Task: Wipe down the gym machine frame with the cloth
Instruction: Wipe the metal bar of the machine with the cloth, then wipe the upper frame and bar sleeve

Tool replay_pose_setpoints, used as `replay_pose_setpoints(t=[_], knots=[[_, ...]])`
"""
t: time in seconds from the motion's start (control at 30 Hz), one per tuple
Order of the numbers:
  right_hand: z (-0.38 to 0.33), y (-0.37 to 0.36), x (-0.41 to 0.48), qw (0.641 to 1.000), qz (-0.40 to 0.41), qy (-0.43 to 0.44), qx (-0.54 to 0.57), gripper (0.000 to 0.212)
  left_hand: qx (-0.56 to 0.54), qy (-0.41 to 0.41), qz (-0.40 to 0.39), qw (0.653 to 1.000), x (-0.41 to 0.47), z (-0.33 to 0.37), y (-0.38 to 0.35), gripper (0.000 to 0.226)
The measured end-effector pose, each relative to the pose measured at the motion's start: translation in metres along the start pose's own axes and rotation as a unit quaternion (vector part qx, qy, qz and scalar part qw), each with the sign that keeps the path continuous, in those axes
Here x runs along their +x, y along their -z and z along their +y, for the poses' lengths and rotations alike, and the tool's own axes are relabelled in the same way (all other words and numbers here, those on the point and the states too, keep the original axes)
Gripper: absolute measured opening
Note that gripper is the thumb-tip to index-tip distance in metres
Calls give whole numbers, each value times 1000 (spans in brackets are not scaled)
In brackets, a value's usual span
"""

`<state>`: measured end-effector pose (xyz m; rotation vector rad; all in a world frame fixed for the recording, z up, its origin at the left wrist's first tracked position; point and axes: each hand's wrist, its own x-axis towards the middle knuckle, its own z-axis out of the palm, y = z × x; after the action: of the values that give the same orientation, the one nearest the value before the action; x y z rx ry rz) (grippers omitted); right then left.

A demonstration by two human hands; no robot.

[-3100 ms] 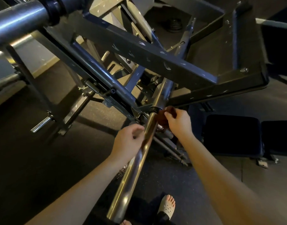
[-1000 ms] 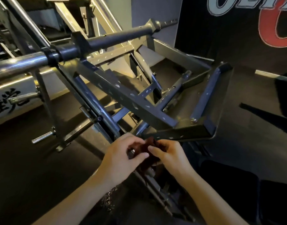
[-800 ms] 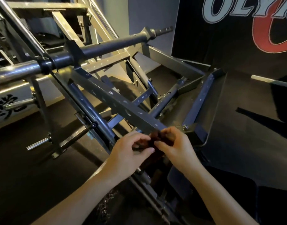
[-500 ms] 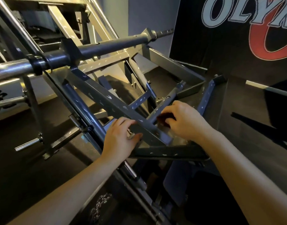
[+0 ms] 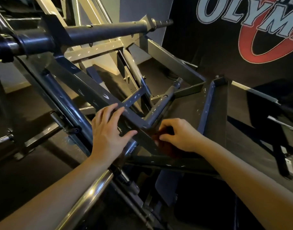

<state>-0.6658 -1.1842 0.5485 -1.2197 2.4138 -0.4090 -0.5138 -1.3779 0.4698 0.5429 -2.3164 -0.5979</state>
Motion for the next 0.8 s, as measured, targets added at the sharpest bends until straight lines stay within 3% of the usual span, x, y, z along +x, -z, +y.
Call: replay_pose_setpoints(t=[0.13, 0.37, 0.43, 0.53, 0.6, 0.8], knots=[[18, 18, -12, 996, -88, -18, -16, 12, 17, 1, 8, 1000, 2, -1, 1, 84], [-29, 15, 65, 997, 26, 71, 23, 13, 43, 35, 20, 998, 6, -7, 4, 95], [-20, 22, 60, 996, -16, 85, 2, 15, 52, 47, 23, 997, 7, -9, 3, 97], [6, 37, 39, 980, -172, 81, -59, 17, 61, 72, 19, 995, 8, -7, 1, 102], [10, 41, 39, 970, -210, 92, -83, 17, 69, 88, 12, 994, 8, -3, 0, 106], [-38, 25, 102, 978, -6, 210, 10, 11, 74, 130, 14, 989, 9, 6, -2, 108]])
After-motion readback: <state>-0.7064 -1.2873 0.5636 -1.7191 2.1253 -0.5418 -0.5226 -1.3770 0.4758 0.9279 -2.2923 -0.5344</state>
